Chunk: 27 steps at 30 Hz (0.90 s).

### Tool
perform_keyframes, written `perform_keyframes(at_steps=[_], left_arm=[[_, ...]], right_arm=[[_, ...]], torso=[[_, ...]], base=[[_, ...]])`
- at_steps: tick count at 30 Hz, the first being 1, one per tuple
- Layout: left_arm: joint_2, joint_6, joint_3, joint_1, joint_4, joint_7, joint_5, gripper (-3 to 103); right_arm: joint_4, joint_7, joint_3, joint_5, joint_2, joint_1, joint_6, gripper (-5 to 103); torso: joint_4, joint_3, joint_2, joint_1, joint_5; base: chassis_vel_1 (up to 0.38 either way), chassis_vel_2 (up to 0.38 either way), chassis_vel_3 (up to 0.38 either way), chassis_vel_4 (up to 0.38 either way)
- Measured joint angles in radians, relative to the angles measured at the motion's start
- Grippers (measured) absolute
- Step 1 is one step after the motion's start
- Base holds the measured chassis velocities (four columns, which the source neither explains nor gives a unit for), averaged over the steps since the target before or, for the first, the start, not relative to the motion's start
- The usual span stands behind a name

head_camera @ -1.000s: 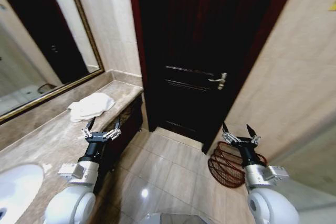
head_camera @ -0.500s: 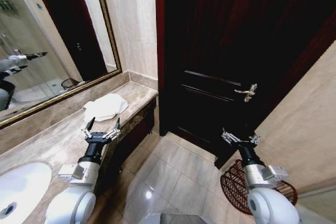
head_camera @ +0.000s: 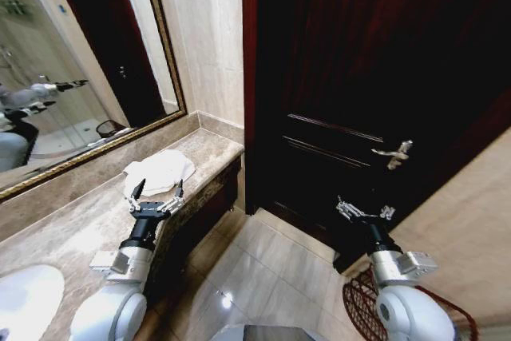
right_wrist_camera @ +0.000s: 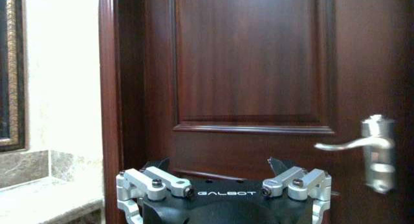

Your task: Discard the used towel into the hamper.

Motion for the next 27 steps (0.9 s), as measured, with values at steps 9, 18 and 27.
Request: perform_keyframes(at_steps=[9,18,27], left_arm=[[-0.011,-0.006,-0.001,0.002,0.002,-0.002,0.001,100],[-0.031,-0.021,0.002,0.003,0.011,-0.027,0.005,100],[0.008,0.142,0.003,-0.020,-0.003,-0.155,-0.053,100]], right_arm=[[0.004,0.000,-0.002,0.000,-0.005,-0.001,-0.003,100],[0.008,0.001,-0.003,0.006,-0.010,-0.002,-0.004,100],[0.020,0.011,0.000,0.008,-0.013,-0.013,-0.004,100]], torso=[[-0.0003,0.000,0.000,0.000,-0.0002],[-0.0001,0.000,0.000,0.000,-0.0002],[-0.0001,0.000,0.000,0.000,-0.0001]], base=[[-0.078,0.149,0.151,-0.078],[-0.078,0.133,0.132,-0.091],[-0.020,0.019,0.019,-0.026]])
